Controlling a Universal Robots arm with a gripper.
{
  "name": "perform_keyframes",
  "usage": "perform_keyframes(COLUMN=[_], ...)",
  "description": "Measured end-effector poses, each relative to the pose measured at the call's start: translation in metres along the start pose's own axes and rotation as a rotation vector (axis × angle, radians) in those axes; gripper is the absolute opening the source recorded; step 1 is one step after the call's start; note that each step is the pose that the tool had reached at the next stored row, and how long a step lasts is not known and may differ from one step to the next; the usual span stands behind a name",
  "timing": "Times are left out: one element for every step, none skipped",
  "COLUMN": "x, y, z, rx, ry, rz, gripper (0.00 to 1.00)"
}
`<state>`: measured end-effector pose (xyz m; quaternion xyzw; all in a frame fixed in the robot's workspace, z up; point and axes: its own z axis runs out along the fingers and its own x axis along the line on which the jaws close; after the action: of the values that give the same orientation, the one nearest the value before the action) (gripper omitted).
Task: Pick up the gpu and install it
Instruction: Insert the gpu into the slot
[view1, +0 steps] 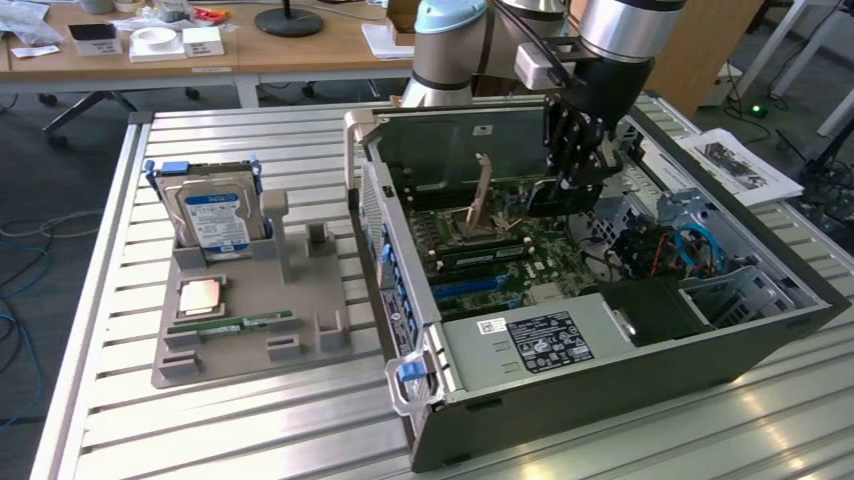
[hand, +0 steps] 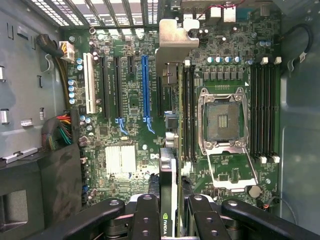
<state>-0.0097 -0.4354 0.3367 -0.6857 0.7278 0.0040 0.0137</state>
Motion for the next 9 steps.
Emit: perform_keyframes(x=[0.0000,0.0000,0.0000,0.0000,0.0000,0.0000,0.0000,0.0000,0.0000], y=[0.0000,0.0000,0.0000,0.0000,0.0000,0.0000,0.0000,0.0000,0.0000], z=[0.0002,0.0003,0.0009,0.0009,0.0009,0.0009,0.0012,0.0017,0.0020], rx=[0.0000,0.0000,0.0000,0.0001,0.0000,0.0000,0.0001,0.0002,0.0001], ry=[0.0000,0.0000,-0.0002,-0.0002,-0.0002,-0.0002,-0.0003,-0.0006,-0.0004], rz=[0.000,0.000,0.000,0.000,0.000,0.000,0.000,0.000,0.000], gripper=[0.27,0.27,0.27,0.27,0.27,0.27,0.27,0.27,0.27])
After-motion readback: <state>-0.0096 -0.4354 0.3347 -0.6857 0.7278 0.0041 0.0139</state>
